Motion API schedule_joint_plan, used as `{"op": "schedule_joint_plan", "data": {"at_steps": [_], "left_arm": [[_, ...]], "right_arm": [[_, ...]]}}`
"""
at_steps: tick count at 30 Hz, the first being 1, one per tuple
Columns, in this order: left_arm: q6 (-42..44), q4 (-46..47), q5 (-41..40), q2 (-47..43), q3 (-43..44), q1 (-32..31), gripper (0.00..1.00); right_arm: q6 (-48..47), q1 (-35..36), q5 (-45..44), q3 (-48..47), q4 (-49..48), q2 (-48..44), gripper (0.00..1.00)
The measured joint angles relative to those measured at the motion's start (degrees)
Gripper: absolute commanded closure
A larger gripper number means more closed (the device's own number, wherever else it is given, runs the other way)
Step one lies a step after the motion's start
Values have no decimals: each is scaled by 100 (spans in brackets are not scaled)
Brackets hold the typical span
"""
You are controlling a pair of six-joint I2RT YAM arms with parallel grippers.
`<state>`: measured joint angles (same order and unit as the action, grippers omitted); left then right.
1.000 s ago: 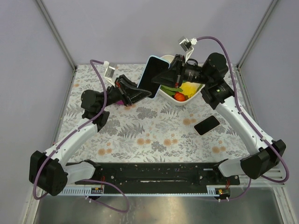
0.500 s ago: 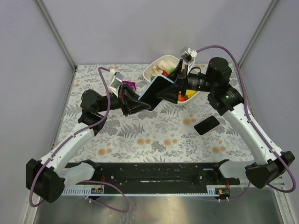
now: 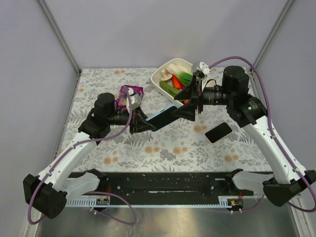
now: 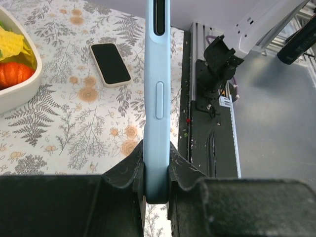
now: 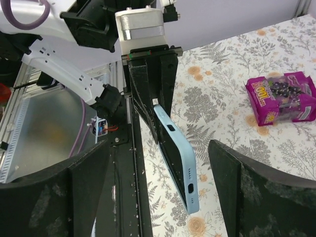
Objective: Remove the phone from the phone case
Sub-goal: Remove the phone case from the phone.
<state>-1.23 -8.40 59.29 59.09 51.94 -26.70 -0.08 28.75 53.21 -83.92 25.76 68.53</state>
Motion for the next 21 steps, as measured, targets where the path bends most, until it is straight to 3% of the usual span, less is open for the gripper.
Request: {"op": "schedule_joint_plan", "data": {"at_steps": [7, 10, 16, 21], "left_arm": [[732, -748, -81, -131, 188, 0, 100], [1032, -1008, -85, -203, 234, -7, 100], [1405, -1342, -103, -280, 236, -20, 100], [1521, -1467, -105, -282, 236, -22, 100]], "right_arm": [[-116, 0, 168, 146, 111, 46, 18], [-120, 0, 297, 157, 125, 186, 23], [-114, 0, 636, 160, 162, 446, 45], [-96, 0, 892, 181, 164, 544, 48]]}}
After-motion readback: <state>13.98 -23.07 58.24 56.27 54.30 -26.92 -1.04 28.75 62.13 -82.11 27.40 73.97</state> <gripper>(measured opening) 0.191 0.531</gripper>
